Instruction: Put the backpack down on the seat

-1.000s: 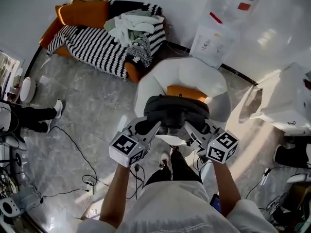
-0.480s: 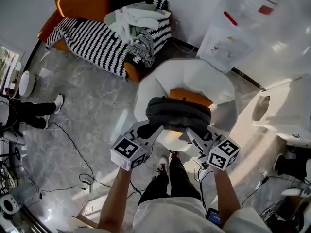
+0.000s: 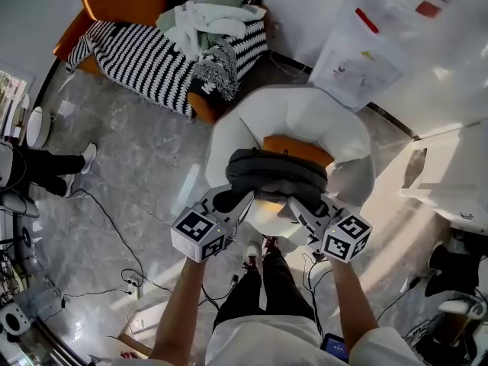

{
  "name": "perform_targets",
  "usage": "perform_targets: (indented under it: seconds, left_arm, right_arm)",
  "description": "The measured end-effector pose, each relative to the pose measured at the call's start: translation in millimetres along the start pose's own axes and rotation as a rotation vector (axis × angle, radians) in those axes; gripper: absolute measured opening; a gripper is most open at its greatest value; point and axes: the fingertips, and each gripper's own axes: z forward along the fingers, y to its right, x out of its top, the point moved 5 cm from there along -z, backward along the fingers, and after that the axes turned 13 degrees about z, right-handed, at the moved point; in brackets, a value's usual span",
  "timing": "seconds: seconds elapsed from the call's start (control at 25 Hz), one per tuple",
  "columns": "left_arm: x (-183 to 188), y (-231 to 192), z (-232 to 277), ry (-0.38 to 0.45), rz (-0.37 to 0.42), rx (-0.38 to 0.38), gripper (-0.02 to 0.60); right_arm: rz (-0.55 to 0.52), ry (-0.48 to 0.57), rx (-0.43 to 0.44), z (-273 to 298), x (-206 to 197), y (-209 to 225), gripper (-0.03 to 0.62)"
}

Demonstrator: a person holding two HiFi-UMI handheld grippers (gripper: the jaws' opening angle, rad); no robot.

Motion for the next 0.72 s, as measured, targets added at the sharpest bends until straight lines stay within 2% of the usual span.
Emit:
perform_targets:
  seconds: [0.28,0.72]
  left_arm:
    - [-31.5,-2.4,22.0,-0.042,-0.023,-0.015,0.071]
    - [-62.5,-14.6,59.6,-0.086,-0.071,-0.038,0.071]
  right_arm:
    - [0.073,-0.040,0.007,7.4,-19.1,37.6,0.031]
    - [0.132,-0.067,-0.024,18.8,-30.9,84.4,0.031]
